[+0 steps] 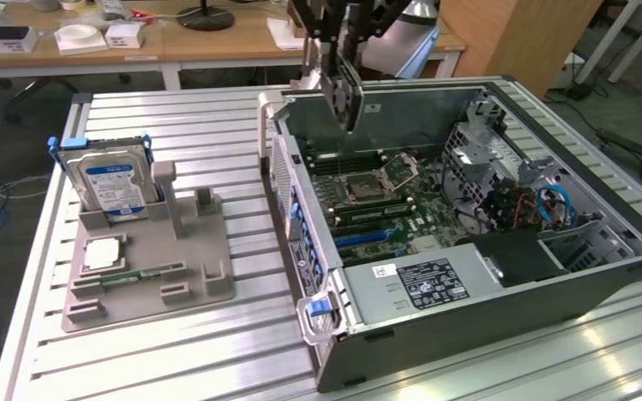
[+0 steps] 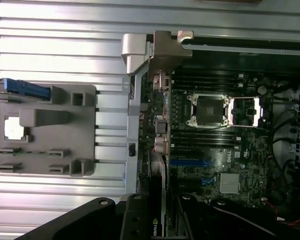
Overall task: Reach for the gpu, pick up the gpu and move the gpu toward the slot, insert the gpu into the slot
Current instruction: 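Pick up the gpu and move the gpu toward the slot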
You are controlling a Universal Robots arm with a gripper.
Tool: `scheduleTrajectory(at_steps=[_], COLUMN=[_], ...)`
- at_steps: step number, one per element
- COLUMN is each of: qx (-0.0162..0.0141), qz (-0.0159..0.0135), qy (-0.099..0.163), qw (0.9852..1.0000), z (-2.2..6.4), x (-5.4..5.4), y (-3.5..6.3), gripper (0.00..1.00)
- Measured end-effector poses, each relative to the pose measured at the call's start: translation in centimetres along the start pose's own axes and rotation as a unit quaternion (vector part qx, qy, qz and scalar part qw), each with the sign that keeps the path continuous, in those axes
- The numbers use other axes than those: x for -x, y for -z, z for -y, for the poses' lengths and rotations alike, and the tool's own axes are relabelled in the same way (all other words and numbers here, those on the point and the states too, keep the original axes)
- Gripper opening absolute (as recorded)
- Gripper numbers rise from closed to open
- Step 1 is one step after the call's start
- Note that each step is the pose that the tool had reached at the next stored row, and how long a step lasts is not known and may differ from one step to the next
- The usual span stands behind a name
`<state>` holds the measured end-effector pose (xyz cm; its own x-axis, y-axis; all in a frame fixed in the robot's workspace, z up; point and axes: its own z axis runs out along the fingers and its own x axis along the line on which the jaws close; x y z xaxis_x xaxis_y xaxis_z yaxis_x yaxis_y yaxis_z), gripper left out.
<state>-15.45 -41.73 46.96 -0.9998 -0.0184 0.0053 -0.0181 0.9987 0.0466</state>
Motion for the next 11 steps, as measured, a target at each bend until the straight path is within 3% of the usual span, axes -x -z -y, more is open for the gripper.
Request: scheduleTrajectory(at_steps=[11], qx=[0.0001], qz=[-0.0004], qy=[0.000], qw=[1.0000], z=[0.14], x=[5.0], y=[0.03], gripper=[0.26])
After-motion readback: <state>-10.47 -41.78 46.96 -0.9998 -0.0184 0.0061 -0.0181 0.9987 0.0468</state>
